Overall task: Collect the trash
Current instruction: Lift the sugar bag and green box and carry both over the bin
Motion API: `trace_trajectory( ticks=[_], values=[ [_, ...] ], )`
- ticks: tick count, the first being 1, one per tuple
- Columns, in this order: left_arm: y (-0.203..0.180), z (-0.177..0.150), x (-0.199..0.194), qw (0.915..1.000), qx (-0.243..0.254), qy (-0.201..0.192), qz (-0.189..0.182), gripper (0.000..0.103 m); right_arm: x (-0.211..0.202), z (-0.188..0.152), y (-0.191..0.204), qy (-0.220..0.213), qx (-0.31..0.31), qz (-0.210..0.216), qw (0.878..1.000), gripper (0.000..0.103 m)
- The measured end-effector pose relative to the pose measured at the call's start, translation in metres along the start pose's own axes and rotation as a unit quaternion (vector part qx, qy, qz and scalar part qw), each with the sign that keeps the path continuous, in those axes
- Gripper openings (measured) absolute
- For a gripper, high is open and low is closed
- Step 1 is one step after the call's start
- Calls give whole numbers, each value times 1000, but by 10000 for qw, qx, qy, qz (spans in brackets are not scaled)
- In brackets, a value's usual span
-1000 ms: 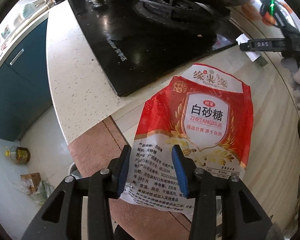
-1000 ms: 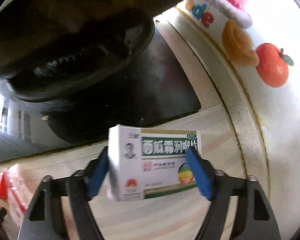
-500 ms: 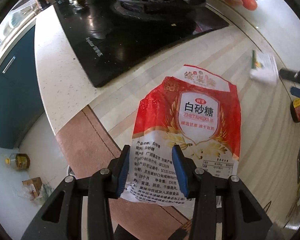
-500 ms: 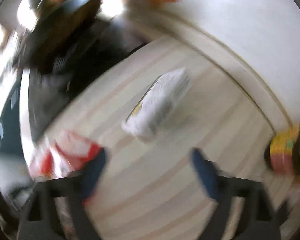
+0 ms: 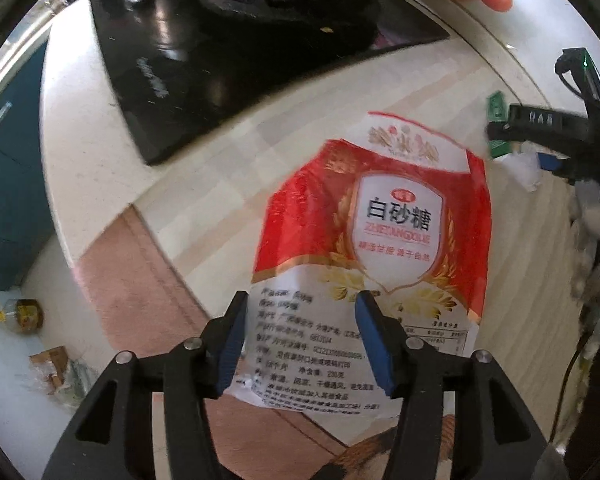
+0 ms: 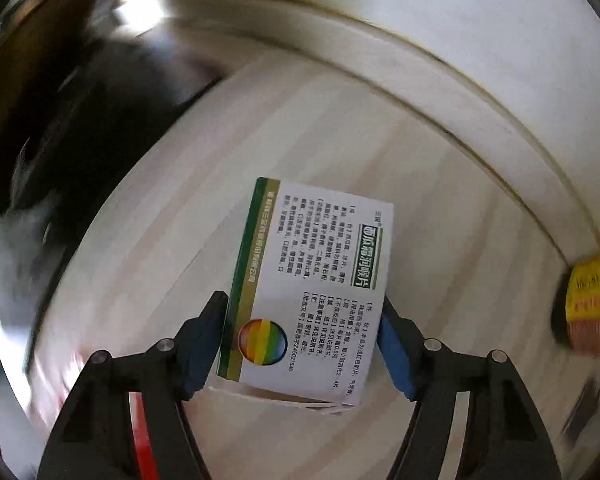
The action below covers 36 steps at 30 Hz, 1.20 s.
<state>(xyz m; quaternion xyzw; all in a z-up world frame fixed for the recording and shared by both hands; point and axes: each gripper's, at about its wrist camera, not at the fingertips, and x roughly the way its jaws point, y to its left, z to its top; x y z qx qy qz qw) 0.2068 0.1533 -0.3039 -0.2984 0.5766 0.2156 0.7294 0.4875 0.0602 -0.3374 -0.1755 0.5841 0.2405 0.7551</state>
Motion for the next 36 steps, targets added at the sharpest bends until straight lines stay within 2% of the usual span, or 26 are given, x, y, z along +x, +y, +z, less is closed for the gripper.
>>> trace_trajectory(
  ticks=[4, 7, 10, 12, 14, 16, 17, 18, 19, 21, 25, 29, 34, 36],
  values=[
    [-2, 1, 5, 9995, 96, 134, -277, 57, -21, -47, 0, 130, -253, 648, 9975, 72],
    [-1, 4, 5, 9988, 90, 176, -439, 58, -29, -86, -7, 299, -229, 929, 9950, 72],
    [0, 9, 7, 9974, 65, 259, -668, 59, -27, -112, -7, 440, -245, 1051, 9932, 72],
    [-3, 13, 10, 9945, 38, 389, -970, 59, -27, -124, 0, 334, -382, 926, 9944, 72],
    [-5, 13, 11, 9923, -3, 477, -1142, 59, -24, -126, 0, 324, -327, 945, 9945, 72],
    [-6, 13, 9, 9910, -28, 407, -1278, 56, -22, -124, 0, 326, -266, 992, 9942, 72],
    [-6, 11, 5, 9906, -55, 310, -1334, 52, -22, -125, -1, 333, -246, 1024, 9939, 72],
    [-6, 11, 1, 9903, -47, 184, -1378, 28, -22, -119, -1, 347, -217, 1079, 9933, 72],
    [-5, 9, -2, 9906, -9, 128, -1359, 10, -21, -119, -4, 349, -192, 1068, 9935, 72],
    [-3, 9, -9, 9892, -16, 56, -1462, 8, -20, -114, -2, 362, -158, 1086, 9933, 72],
    [1, 7, -33, 9906, 118, -310, -1326, 7, -29, -113, -5, 299, 140, 1296, 9910, 71],
    [7, -1, -67, 9916, 325, -797, -960, 6, -61, -116, -15, 48, 220, 1330, 9909, 71],
    [36, -19, -115, 9886, 285, -1323, -666, 6, -106, -120, 6, -332, -38, 1370, 9900, 71],
    [53, -30, -134, 9868, 177, -1504, -567, 5, -124, -125, 27, -451, -167, 1453, 9882, 71]
  ],
)
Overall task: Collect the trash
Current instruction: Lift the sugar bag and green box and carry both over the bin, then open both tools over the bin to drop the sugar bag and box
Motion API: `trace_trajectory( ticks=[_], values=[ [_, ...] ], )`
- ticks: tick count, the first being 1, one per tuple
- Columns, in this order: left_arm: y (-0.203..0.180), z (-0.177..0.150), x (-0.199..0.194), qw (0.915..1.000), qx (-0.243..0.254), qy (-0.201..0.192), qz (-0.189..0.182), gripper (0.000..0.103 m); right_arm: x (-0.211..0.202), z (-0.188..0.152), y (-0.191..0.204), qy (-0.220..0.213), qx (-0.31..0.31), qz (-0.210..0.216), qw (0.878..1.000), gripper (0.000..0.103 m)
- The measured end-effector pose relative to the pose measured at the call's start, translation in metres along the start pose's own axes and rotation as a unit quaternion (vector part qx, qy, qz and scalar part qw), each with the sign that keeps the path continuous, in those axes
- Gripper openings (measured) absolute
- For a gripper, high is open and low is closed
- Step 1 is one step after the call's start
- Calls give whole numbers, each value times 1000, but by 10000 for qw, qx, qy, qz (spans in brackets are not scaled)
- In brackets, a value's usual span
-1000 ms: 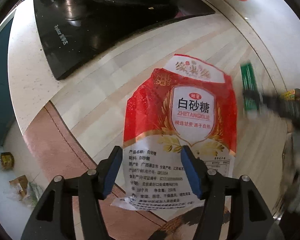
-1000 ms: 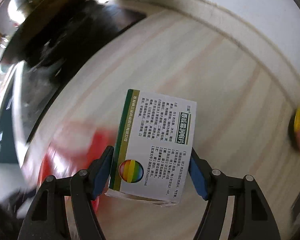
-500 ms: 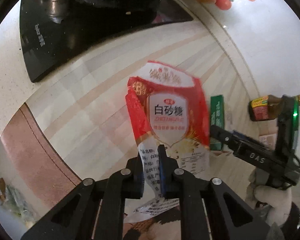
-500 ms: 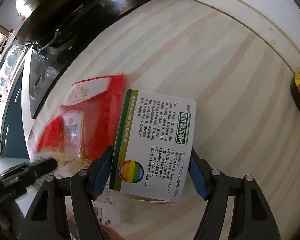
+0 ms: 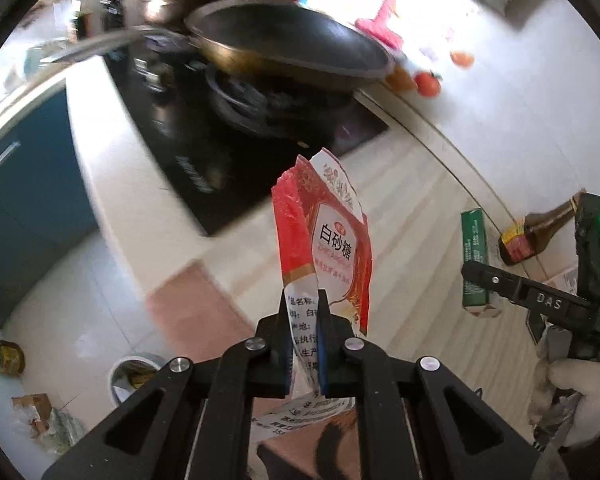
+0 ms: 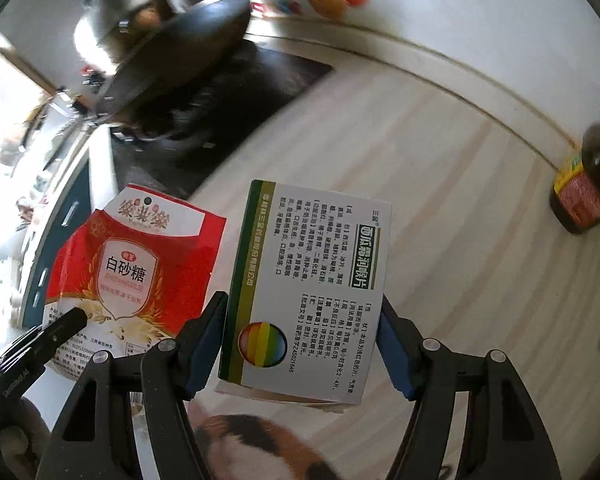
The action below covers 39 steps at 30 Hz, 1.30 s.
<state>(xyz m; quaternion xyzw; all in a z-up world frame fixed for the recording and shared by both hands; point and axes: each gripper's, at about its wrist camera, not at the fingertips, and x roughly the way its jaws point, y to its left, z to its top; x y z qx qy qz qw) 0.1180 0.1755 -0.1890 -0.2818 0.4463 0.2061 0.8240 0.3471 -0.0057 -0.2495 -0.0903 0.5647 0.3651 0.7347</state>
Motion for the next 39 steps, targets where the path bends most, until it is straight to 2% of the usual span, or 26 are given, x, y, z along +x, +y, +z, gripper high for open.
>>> trace_trajectory(
  ticks=[5, 10, 14, 17, 20, 22, 26, 30, 34, 36, 39],
  values=[
    [46, -17, -62, 9979, -290, -498, 282, 5, -26, -22, 68, -70, -391, 373, 9985, 71],
    [120, -57, -124, 9899, -788, -878, 783, 6, -16, -62, 167, 144, -935, 876, 9917, 71],
    [184, -103, -142, 9822, -1231, -800, 1172, 6, 12, -111, 249, 505, -1393, 1198, 9817, 71],
    [243, -147, -134, 9756, -1636, -511, 1370, 6, 43, -148, 291, 731, -1622, 1242, 9762, 70],
    [294, -189, -101, 9684, -2003, -146, 1479, 6, 93, -187, 321, 1055, -1750, 1258, 9708, 70],
    [325, -221, -69, 9622, -2291, 140, 1466, 6, 141, -217, 334, 1351, -1801, 1200, 9669, 70],
    [377, -272, 15, 9459, -2847, 660, 1409, 6, 238, -264, 338, 1880, -1782, 1112, 9594, 70],
    [439, -331, 121, 9261, -3312, 1220, 1336, 6, 365, -309, 326, 2445, -1686, 1115, 9483, 70],
    [483, -371, 206, 9092, -3616, 1642, 1252, 8, 476, -344, 315, 3039, -1578, 1157, 9324, 70],
    [498, -383, 237, 9040, -3688, 1796, 1201, 11, 520, -359, 309, 3257, -1518, 1185, 9256, 70],
    [511, -396, 266, 9011, -3739, 1879, 1132, 12, 570, -375, 307, 3590, -1515, 1153, 9137, 71]
  ],
)
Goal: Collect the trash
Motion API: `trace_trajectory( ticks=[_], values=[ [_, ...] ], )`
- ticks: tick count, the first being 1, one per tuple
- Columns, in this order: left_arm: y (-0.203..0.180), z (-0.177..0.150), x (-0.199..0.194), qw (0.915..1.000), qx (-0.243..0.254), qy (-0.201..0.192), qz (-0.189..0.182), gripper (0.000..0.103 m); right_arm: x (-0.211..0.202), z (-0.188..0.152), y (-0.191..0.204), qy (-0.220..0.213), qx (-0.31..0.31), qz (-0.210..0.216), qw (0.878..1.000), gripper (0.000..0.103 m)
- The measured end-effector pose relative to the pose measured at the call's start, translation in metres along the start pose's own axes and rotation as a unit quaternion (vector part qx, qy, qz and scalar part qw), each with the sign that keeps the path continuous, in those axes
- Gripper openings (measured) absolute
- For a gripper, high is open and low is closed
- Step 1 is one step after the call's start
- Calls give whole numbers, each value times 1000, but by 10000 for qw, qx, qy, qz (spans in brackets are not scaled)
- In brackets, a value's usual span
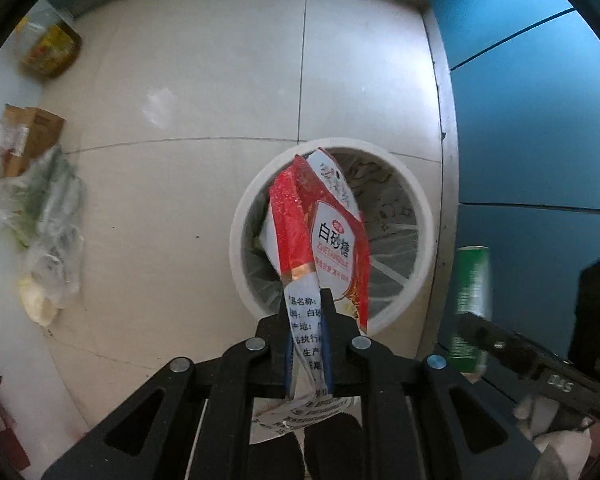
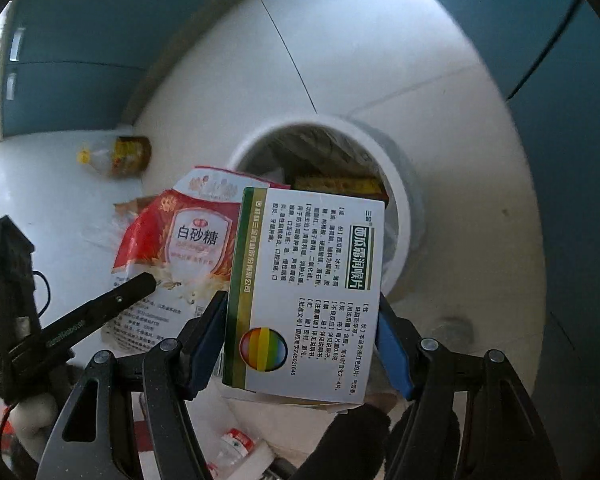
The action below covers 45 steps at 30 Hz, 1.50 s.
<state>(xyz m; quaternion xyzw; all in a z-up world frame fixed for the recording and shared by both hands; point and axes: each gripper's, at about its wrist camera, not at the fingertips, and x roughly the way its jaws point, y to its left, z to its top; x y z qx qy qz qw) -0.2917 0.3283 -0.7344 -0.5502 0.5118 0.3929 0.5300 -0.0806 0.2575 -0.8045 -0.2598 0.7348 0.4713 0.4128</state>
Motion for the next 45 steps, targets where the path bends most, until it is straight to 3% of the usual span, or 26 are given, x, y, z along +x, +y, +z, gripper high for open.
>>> trace_trajectory(
  ticks=[2, 3, 4, 5, 6, 7, 17, 26, 29, 32, 38, 45],
  values=[
    [3, 3, 7, 9996, 63, -42, 271, 12, 22, 12, -6, 204, -75, -77, 9997, 75],
    [3, 3, 7, 9992, 92, -112, 383, 18, 32, 17, -5, 258, -163, -262, 9992, 88],
    [4, 2, 5, 9985, 108, -256, 475, 26, 36, 21, -7, 278, -209, -339, 9988, 94],
    [1, 2, 1, 9982, 99, -339, 486, 53, 40, 25, -5, 287, -236, -371, 9986, 98],
    [3, 0, -3, 9980, 71, -444, 447, 88, 39, 26, -3, 265, -280, -422, 9984, 98],
    [4, -2, -8, 9975, 51, -533, 470, 102, 38, 25, -3, 229, -309, -498, 9980, 98],
    [-4, -10, -55, 9900, 92, -997, 995, 103, -34, 6, 21, -277, -839, -1485, 9850, 98],
    [-9, -50, -119, 9829, 149, -1276, 1322, 103, -116, -35, 58, -809, -1115, -2168, 9664, 102],
    [-13, -67, -151, 9817, 119, -1342, 1344, 103, -149, -53, 76, -913, -1270, -2188, 9632, 102],
    [-22, -86, -198, 9816, 78, -1470, 1218, 103, -194, -75, 101, -1065, -1397, -2093, 9619, 102],
    [-55, -141, -342, 9714, 350, -2099, 1054, 103, -325, -135, 176, -1548, -1732, -1893, 9540, 102],
    [-94, -209, -494, 9516, 901, -2866, 643, 103, -491, -231, 251, -2486, -1746, -1722, 9371, 102]
  ],
)
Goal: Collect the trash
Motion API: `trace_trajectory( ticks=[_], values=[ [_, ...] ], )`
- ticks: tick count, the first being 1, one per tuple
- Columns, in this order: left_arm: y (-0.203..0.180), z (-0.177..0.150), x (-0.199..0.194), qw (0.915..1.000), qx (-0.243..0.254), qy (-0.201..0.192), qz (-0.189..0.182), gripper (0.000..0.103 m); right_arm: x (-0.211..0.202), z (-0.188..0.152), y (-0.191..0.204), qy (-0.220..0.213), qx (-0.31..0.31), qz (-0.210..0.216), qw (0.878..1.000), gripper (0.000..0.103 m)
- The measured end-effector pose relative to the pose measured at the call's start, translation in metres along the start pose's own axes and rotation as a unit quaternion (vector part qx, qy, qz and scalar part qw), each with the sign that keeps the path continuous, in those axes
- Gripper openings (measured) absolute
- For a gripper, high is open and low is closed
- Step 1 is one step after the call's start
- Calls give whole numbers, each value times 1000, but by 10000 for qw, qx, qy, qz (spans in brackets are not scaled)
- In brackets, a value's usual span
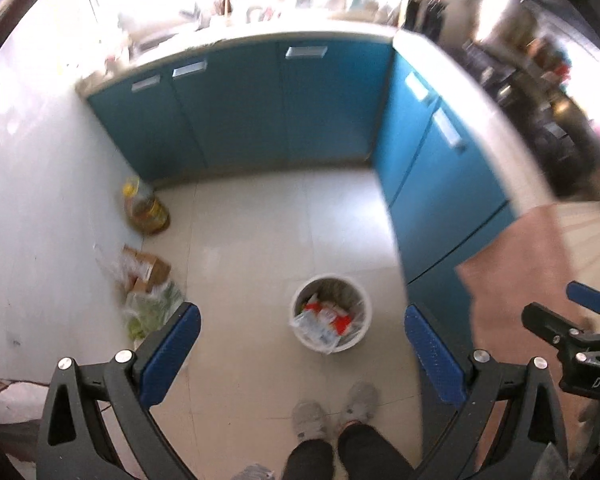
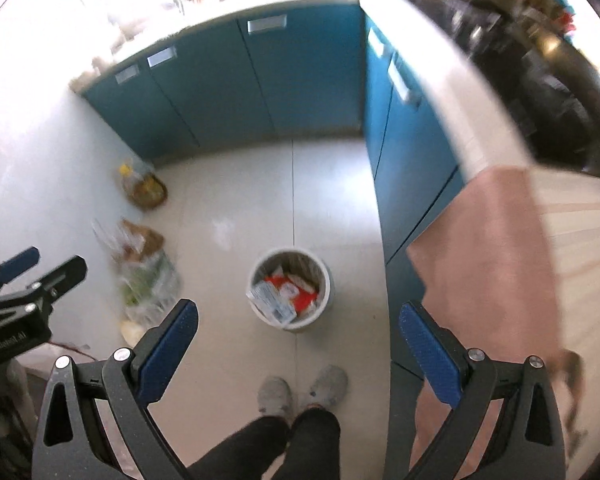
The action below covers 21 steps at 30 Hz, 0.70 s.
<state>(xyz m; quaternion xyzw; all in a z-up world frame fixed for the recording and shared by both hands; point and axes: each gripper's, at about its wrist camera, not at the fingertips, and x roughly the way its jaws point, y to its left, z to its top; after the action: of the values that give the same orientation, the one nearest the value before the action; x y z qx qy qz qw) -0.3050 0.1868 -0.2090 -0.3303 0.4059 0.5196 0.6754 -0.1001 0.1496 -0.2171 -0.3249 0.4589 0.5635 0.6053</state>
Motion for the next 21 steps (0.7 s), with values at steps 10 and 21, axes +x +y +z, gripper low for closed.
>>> trace_trajectory(
  ticks=[10, 21],
  values=[
    [-26, 14, -141, 9971, 314, -518, -450, 103, -205, -18, 2, -906, 363, -65, 9952, 102],
    [-48, 0, -188, 9976, 135, -249, -639, 103, -258, -31, -10, -841, 426, 244, 9952, 102]
  ],
)
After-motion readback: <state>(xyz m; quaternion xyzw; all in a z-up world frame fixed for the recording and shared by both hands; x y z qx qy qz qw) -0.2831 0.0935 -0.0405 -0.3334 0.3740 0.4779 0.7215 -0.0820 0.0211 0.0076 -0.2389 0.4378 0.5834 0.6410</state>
